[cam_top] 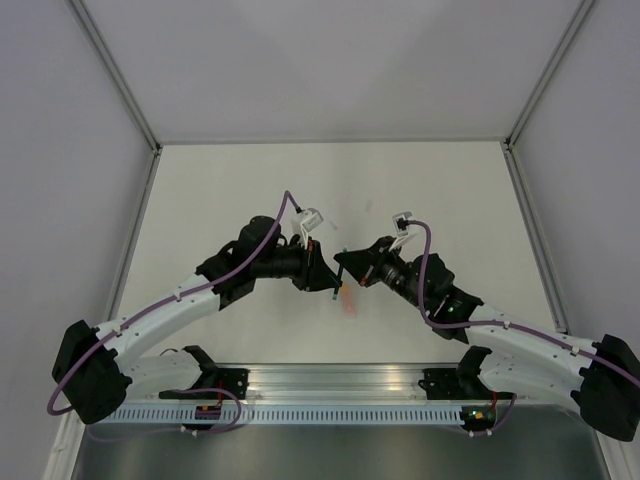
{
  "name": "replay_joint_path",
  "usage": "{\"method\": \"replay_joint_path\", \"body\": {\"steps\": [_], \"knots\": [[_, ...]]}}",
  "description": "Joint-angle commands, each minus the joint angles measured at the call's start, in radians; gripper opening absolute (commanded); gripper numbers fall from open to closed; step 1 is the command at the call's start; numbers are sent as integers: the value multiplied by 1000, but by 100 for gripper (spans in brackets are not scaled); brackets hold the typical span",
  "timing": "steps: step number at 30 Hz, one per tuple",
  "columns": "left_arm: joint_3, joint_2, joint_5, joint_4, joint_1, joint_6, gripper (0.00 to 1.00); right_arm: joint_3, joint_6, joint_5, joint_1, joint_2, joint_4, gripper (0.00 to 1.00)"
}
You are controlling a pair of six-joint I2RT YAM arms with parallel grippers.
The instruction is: Insert the pens into the pen caps
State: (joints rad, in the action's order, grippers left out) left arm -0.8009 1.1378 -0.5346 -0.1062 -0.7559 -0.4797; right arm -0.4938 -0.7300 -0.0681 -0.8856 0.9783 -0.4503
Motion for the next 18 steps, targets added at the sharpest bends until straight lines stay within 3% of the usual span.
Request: {"method": "replay_joint_path", "body": {"steps": [1,3,6,18], "knots": [[-18,-30,-47,74,1,-33,39,24,-2,4,2,-15,-36,0],[-17,-32,-50,79,1,-28,49,27,-11,8,2,-21,-42,0],[0,-29,-53,100,0,-25,54,41,-25,2,2,-30,-56,0],[11,51,-82,127,0,32,60,55,-39,-2,2,-58,-73,0]]}}
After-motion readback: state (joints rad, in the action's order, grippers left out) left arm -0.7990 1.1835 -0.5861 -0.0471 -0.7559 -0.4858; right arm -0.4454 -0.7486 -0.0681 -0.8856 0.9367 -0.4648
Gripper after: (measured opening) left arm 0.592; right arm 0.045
